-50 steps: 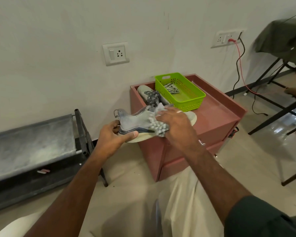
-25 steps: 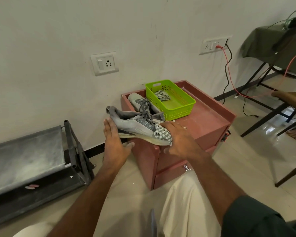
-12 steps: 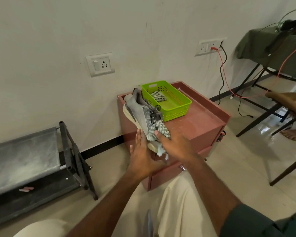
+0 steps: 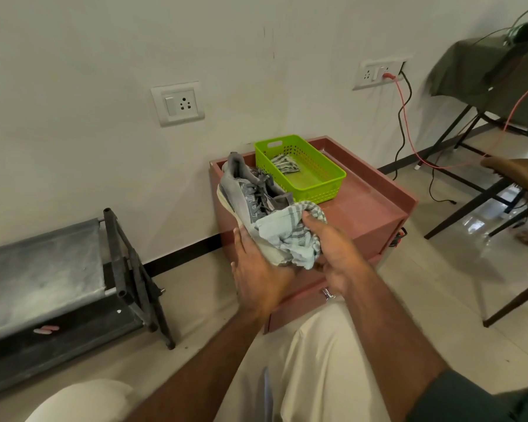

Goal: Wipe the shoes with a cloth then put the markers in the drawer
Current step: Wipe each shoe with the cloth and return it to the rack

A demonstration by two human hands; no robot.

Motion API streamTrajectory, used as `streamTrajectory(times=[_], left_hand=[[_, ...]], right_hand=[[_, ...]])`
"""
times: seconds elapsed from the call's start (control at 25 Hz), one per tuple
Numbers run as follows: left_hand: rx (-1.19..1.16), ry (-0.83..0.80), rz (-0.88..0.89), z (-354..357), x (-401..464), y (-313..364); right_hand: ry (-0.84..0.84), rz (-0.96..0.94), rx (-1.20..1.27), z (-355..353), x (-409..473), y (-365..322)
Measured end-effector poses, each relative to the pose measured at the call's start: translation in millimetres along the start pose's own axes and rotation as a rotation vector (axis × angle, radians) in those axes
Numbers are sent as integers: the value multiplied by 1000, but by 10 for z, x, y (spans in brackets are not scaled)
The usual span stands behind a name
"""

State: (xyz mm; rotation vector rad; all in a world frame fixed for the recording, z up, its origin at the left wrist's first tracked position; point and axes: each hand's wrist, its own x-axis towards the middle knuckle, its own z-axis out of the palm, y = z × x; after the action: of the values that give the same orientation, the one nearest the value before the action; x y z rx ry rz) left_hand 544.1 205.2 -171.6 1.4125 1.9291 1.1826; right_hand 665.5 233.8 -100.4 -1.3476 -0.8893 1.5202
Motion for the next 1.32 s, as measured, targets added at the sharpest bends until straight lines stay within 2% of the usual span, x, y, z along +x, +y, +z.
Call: streamTrajectory(times=[0.08, 0.2, 0.24, 0.36, 0.44, 0.68, 0.76, 0.96, 1.12, 1.2, 1.28, 1.32], left_hand=[[-60, 51, 26, -19, 47, -101], [-105, 58, 56, -54, 134, -246], [-120, 52, 63, -68, 159, -281], [-151, 44, 82, -108, 220, -355], [-164, 25, 84, -94, 236, -398], [-191, 12, 121, -73, 233, -349], [-180, 8, 132, -68, 245, -399], [-235, 103, 109, -59, 163, -470], [-268, 122, 93, -80, 139, -470], [-239, 90, 92, -131, 170, -460], [-193, 55, 87, -164, 205, -461], [-177, 39, 70, -173, 216, -472]], right_hand=[[-28, 28, 92, -58, 11, -28], [-125, -81, 230, -257, 15, -66], [-85, -169, 148, -306, 4, -64], [177, -549, -592, -280, 110, 33], [138, -617, -779, -116, 107, 71], [-99, -460, -875, 210, -103, 205], [-128, -466, -941, 255, -111, 227], [-105, -642, -954, 269, -44, 234], [-98, -672, -1093, 227, -90, 212], [5, -682, -939, 204, -135, 154], [114, -867, -826, 206, -105, 143], [29, -948, -861, 253, -78, 143]])
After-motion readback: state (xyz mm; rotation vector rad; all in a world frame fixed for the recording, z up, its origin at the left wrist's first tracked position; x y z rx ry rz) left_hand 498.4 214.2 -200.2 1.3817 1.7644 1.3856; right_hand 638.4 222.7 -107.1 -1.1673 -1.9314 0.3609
